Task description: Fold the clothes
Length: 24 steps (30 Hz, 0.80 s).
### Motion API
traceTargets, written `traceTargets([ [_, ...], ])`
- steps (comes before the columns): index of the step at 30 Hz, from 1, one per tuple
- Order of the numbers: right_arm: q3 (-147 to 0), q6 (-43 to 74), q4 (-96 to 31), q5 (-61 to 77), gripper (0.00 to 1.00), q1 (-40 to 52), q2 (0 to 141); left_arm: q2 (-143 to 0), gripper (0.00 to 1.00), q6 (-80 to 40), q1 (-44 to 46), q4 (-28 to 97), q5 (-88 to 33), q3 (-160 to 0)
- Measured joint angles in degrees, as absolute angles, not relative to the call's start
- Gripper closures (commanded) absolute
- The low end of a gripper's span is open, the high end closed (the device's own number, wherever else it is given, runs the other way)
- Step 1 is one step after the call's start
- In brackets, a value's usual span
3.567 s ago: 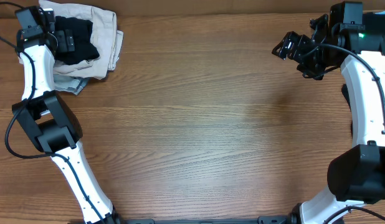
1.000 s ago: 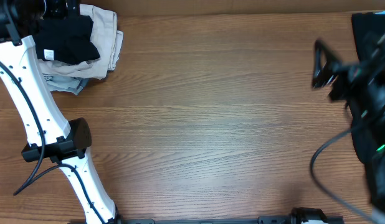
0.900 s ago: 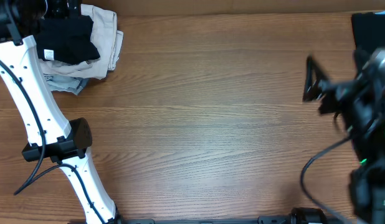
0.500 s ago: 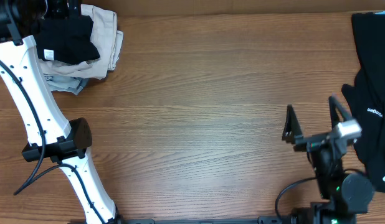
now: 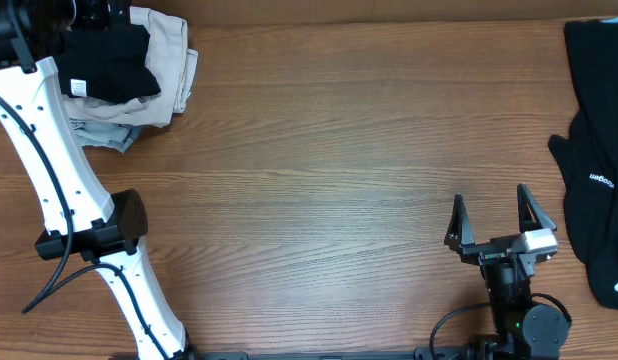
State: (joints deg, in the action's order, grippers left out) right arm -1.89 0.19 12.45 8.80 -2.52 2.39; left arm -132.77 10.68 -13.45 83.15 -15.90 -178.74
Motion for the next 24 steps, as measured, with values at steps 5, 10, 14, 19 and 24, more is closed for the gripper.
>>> traceTargets([
  [5,-1.0,0.2,7.4,5.8,0.0,-2.5,0.9,-132.8,0.0,10.7,-13.5,83.2,-15.9,-178.7],
  [10,-1.0,0.2,-0.1,2.8,0.0,-2.5,0.8,-132.8,0.0,10.7,-13.5,83.2,-15.9,-178.7],
  [14,-1.0,0.4,-5.1,2.5,0.0,-2.5,0.8,-132.8,0.0,10.7,-13.5,83.2,-15.9,-178.7],
  [19,-1.0,1.1,-5.1,2.3,0.0,-2.5,0.7,-132.8,0.0,10.7,-13.5,83.2,-15.9,-178.7],
  [24,-1.0,1.3,-5.1,2.1,0.0,-2.5,0.7,-132.8,0.0,10.7,-13.5,83.2,-15.9,-178.7],
])
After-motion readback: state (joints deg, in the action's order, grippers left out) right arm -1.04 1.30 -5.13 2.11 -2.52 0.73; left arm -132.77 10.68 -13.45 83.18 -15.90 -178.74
